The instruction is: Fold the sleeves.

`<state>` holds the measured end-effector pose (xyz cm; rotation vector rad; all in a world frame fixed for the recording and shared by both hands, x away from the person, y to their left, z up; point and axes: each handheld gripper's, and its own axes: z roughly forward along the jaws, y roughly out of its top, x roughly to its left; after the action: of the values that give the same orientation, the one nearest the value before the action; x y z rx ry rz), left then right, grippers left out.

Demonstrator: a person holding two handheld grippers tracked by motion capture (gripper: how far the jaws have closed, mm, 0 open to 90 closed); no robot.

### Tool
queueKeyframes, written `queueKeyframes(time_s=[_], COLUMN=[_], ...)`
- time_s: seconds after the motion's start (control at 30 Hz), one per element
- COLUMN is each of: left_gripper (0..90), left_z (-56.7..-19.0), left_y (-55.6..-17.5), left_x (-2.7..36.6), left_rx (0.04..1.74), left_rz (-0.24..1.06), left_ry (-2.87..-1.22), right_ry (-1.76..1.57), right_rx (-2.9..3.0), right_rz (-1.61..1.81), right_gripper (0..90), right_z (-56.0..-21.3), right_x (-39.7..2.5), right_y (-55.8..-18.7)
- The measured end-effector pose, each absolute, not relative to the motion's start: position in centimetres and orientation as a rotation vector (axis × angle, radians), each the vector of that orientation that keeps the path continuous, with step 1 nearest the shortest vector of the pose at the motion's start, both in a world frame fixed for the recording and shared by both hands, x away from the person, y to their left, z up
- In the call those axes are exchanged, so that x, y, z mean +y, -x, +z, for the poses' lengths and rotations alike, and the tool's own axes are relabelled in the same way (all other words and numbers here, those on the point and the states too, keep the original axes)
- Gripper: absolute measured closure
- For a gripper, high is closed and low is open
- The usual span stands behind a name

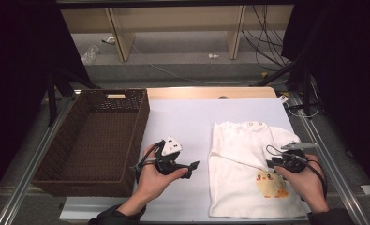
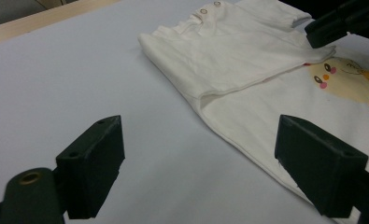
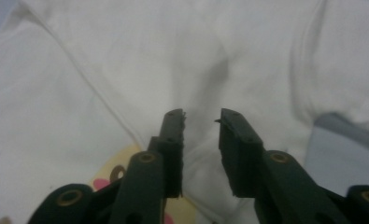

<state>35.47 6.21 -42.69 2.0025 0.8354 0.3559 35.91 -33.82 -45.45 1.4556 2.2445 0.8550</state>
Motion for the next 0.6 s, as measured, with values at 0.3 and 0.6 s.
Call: queueKeyframes(time_s=[0.3, 0.6], left_gripper=[15.8, 15.6], left_z=[-42.6, -42.9], left_y=[-35.1, -34.8], left_x=[6.9, 7.0], left_rx=[0.849, 0.856], left_rz=[0.385, 0.378], left_ry=[-1.961, -1.966], right_ry=[-1.358, -1.456], right_rx=[2.089, 2.017], right_rz=[0.993, 0.979], right_gripper=[42.4, 34.1], right_z=[-43.7, -44.0], right_x=[-36.0, -38.5], right_y=[-37.1, -38.9])
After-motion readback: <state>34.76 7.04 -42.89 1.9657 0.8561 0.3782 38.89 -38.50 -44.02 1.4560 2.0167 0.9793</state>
